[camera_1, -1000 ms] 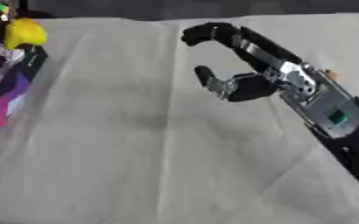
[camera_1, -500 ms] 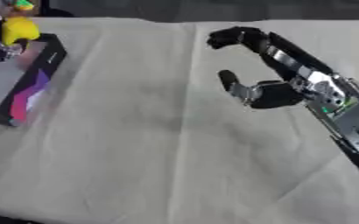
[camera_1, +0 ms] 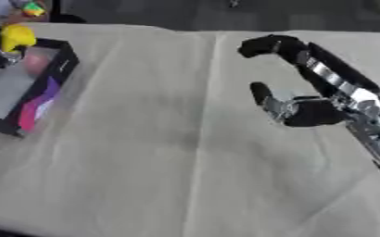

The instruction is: Pick up the objects with one hand, pass them to the other hand, and then place them into the box on the other side of the table.

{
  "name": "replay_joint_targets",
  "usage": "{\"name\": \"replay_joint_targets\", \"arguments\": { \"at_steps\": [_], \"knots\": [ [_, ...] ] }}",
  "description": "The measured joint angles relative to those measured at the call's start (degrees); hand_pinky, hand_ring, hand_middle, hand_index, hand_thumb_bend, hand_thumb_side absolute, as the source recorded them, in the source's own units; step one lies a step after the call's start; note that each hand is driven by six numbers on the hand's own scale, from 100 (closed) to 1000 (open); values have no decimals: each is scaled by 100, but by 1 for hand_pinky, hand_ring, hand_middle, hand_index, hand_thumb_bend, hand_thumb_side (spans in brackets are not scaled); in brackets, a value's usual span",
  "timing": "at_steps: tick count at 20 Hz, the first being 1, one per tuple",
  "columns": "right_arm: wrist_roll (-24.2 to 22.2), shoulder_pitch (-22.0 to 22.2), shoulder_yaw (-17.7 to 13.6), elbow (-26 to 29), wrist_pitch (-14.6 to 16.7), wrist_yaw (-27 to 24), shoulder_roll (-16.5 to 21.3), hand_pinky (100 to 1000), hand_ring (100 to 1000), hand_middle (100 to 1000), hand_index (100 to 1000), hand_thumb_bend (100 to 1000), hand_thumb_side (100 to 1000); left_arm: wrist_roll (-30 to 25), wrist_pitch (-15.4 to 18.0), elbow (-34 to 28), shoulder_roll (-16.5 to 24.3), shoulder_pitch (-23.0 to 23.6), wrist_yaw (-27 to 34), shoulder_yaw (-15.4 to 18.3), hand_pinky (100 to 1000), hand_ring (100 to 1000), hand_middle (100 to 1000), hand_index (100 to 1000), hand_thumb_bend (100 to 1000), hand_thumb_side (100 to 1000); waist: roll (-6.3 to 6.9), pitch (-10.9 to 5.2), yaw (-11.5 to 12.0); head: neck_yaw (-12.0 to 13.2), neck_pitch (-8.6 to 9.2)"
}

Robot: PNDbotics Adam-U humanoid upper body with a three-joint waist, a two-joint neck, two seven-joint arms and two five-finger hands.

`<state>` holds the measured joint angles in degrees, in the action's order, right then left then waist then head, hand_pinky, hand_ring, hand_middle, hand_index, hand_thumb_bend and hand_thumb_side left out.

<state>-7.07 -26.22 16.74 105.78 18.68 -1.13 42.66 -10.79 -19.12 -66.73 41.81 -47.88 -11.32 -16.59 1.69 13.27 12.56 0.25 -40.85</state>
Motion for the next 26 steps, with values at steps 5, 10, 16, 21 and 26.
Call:
{"name": "replay_joint_targets", "arguments": {
  "at_steps": [5,10,16,21,26],
  "knots": [
    [106,52,-13,23,-11,123,4,964,836,790,874,100,367,76,69,298,0,30,-198,109,762,525,386,415,100,129,-15,41,-89,164,47],
    [176,63,-40,25,-19,196,9,964,835,788,871,100,366,135,119,509,0,54,-368,201,765,538,408,438,100,128,-22,51,-122,256,68],
    [217,109,-40,42,-11,254,9,964,834,788,877,100,367,204,80,712,0,59,-645,244,786,595,495,546,249,116,-37,51,-151,293,68],
    [247,112,-40,45,-6,281,9,964,833,786,877,100,367,251,48,863,-1,61,-864,297,839,716,616,693,387,151,-39,51,-152,238,62],
    [256,148,-41,48,-5,281,9,964,832,786,878,100,368,187,-21,963,-2,62,-1233,300,894,798,699,767,650,454,-39,51,-156,49,-17]
  ]
}}
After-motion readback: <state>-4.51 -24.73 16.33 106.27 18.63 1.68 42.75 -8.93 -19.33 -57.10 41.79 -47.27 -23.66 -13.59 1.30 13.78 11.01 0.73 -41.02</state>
